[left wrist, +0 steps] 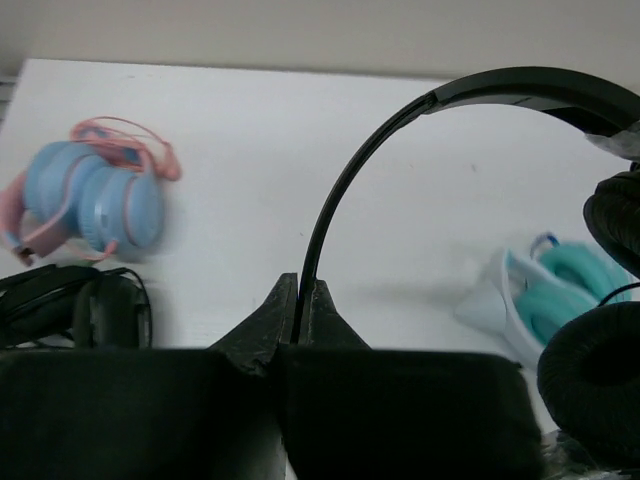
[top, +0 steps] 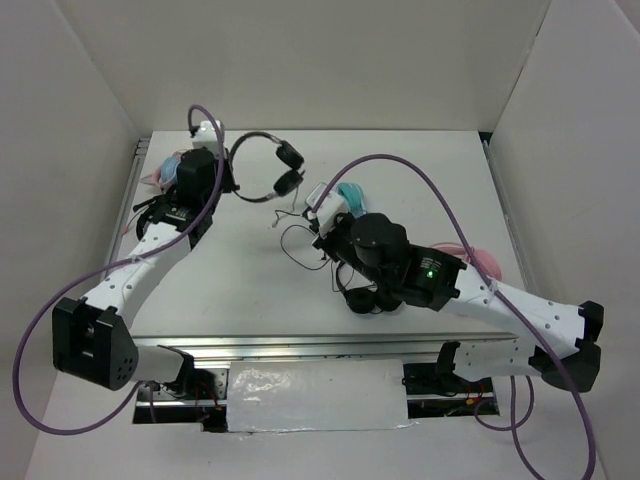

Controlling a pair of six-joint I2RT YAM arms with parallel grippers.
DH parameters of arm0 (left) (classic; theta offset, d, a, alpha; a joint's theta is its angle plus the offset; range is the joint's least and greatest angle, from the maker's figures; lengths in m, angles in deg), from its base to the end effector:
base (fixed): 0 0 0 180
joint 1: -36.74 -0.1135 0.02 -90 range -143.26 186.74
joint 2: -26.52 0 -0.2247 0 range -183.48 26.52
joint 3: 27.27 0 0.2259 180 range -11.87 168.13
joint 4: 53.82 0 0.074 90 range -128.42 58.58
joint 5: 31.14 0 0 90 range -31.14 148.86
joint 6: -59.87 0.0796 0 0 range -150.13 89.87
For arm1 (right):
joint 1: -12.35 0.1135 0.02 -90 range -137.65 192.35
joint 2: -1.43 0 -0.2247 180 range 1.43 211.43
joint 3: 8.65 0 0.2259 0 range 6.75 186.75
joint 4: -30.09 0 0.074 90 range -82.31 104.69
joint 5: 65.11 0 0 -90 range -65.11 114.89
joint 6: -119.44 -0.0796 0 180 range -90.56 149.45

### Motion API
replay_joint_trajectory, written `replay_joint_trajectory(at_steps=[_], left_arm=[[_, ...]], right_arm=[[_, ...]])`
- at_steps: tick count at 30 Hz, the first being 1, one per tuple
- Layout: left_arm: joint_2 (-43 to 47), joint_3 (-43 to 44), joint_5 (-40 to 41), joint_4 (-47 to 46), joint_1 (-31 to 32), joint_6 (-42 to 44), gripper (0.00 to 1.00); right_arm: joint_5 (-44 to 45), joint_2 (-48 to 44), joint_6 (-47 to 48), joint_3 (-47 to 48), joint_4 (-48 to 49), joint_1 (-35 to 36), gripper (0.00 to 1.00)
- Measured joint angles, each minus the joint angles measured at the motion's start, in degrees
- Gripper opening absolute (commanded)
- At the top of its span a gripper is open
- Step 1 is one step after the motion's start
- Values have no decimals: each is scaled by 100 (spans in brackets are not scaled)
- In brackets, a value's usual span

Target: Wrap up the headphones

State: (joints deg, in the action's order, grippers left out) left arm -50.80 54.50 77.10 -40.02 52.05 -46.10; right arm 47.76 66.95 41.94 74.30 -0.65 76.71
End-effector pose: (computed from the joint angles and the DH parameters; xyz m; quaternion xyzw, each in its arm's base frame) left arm 0.3379 -0.0667 0.3259 -0.1069 0.7521 -0.0559 0.6479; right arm 0.1516 0.2443 0.3517 -0.3815 0.6786 0.1261 0.6149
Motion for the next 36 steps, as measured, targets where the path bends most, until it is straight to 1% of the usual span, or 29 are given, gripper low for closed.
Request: replay_joint_trajectory(at_steps=[2, 5, 9, 14, 17, 20, 25, 30, 36], left_arm=[[76, -365, -380, -212, 131, 306, 0], [273, -848, -907, -549, 356, 767, 0], [748, -1598, -1764, -957, 671, 1471, 0], [1268, -2288, -2712, -1043, 1121, 2028, 0], [1600, -2608, -3040, -1051, 1309, 2162, 0], [2015, -2848, -3215, -1038, 1499, 2243, 0], [2691, -3032, -3508, -1113, 1801, 2317, 0], [3252, -3161, -3790, -1145, 2048, 2326, 0], [3397, -3163, -4092, -1130, 2155, 2293, 0]], right_arm=[[192, 59, 431, 275, -131, -15, 0], [341, 262, 951, 686, -258, -317, 0], [256, 623, 1484, 1158, -367, -999, 0], [-9, 1180, 1873, 1753, -538, -1827, 0], [-254, 1447, 1912, 1976, -533, -2286, 0], [-691, 1646, 1860, 2116, -597, -2839, 0], [-1307, 2186, 1637, 2516, -623, -3703, 0], [-1777, 2492, 1399, 2334, -632, -4074, 0], [-2535, 2553, 1113, 1888, -452, -4266, 0]])
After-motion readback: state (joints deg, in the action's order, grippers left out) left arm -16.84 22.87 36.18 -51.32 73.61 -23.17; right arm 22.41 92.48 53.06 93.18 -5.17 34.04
